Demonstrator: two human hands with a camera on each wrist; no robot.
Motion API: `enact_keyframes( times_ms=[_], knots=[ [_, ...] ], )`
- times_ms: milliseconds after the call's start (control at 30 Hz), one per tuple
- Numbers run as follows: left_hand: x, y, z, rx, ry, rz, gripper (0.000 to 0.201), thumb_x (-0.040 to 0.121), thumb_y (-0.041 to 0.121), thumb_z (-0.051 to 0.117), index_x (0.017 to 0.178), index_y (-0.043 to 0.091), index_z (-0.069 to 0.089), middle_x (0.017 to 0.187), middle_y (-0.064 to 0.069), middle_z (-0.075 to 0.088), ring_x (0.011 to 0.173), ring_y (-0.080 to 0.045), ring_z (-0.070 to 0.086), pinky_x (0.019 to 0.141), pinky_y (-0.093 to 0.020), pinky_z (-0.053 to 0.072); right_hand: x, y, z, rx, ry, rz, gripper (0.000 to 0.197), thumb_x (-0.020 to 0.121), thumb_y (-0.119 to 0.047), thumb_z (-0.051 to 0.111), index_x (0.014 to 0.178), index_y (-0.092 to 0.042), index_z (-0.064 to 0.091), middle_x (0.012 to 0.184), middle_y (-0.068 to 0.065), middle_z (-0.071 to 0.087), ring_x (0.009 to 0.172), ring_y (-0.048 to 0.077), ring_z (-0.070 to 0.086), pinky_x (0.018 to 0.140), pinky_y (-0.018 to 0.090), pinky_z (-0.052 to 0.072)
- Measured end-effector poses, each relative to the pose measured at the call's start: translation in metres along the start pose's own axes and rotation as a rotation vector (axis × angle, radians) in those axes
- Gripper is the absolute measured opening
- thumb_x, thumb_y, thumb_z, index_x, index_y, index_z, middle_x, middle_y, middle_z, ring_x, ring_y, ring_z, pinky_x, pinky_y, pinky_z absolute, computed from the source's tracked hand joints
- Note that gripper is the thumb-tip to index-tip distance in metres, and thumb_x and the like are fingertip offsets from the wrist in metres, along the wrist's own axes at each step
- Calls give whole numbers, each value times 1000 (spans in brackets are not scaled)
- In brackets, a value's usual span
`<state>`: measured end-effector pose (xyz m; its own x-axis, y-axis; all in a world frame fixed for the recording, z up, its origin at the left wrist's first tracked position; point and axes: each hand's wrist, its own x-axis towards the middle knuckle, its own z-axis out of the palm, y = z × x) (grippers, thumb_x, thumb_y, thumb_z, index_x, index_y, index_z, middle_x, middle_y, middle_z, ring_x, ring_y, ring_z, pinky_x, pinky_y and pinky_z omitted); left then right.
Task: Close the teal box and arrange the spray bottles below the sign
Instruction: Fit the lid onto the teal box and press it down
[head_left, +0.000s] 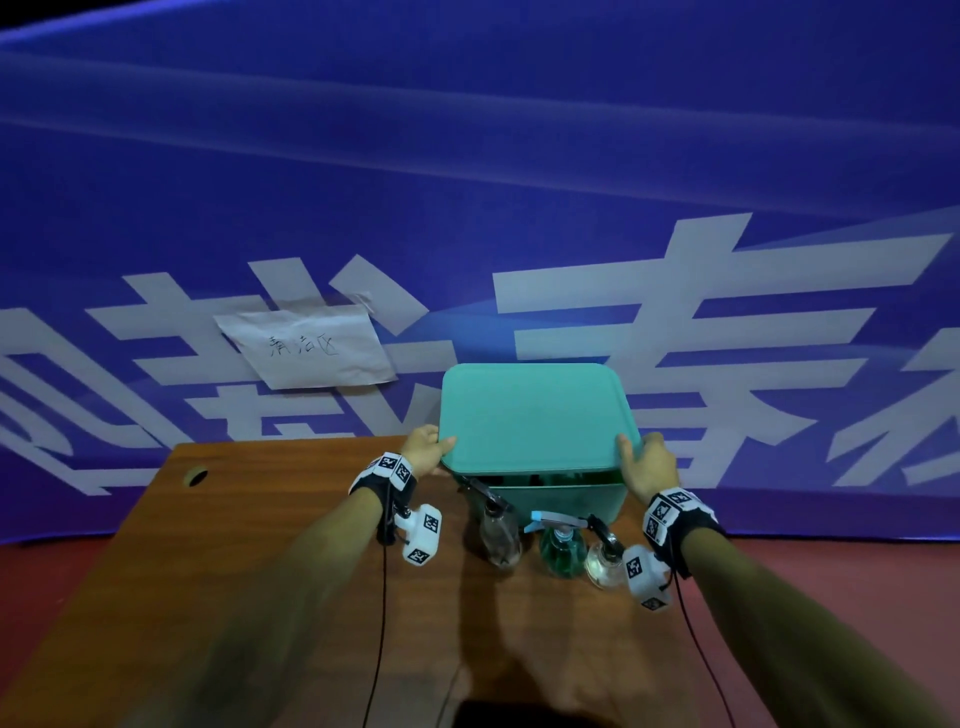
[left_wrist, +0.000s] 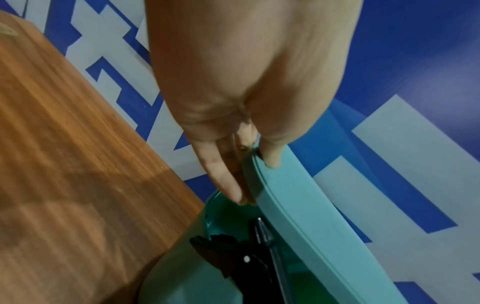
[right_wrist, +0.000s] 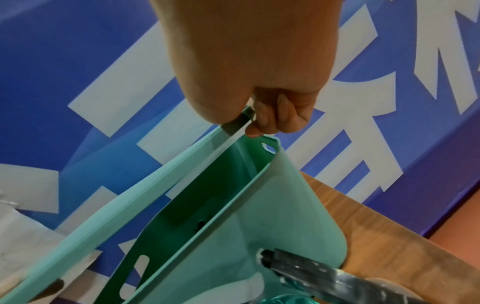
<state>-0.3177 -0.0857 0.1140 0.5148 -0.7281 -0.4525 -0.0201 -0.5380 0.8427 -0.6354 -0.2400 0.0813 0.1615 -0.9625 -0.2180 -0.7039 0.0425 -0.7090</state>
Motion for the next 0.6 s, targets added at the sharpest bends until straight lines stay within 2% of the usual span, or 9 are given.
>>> enact_keyframes(
  times_ms=[67,133,167,233,333,433,533,600],
  knots=[
    [-1,1,1,29,-10,6,38,104,17,57,137,1,48,130,-20,66,100,-30,69,69,-42,64,-1,1,-2,-10,3,1,49,102,-50,46,111,-1,46,107,26,63,92,41,61,77,45,52],
    [0,2,-1,71,-1,31,45,104,20,56,144,5,42,129,-20,67,86,-29,71,51,-32,61,-2,1,-4,-20,9,4,49,102,-52,44,107,-3,46,104,23,63,85,36,58,74,43,51],
    [1,2,-1,106,-3,42,46,104,22,56,145,6,41,129,-21,66,78,-27,71,47,-30,59,-2,2,-4,-22,10,4,49,102,-53,43,106,-3,46,103,23,62,84,35,57,73,42,50],
    [6,3,-2,168,-14,59,49,104,25,56,146,7,38,131,-23,65,66,-24,71,46,-29,58,-1,3,-3,-20,-6,-4,47,103,-51,41,105,-5,44,101,21,63,83,34,58,72,42,50],
    [14,2,-3,186,-16,51,59,104,29,57,153,10,31,140,-23,58,59,-26,73,46,-30,58,-2,3,0,-25,-28,-10,43,104,-50,39,104,-7,42,97,19,63,80,34,61,70,44,53],
    [18,1,-5,116,-45,31,66,103,21,59,158,12,24,133,-27,63,55,-24,73,48,-30,59,-1,2,4,-38,-4,-6,43,104,-51,34,105,-9,40,95,19,63,80,37,62,72,49,55],
    [20,3,-5,106,-90,30,58,100,5,61,150,4,31,127,-29,65,54,-21,72,51,-29,60,1,2,7,-52,23,-14,44,104,-53,30,105,-10,38,94,19,64,78,38,63,73,53,56],
    [23,2,-4,127,-86,31,49,98,3,62,140,-5,39,119,-27,67,55,-18,72,55,-29,62,2,0,6,-70,39,-8,49,103,-56,29,105,-8,41,96,20,64,79,37,63,74,51,56]
  ],
)
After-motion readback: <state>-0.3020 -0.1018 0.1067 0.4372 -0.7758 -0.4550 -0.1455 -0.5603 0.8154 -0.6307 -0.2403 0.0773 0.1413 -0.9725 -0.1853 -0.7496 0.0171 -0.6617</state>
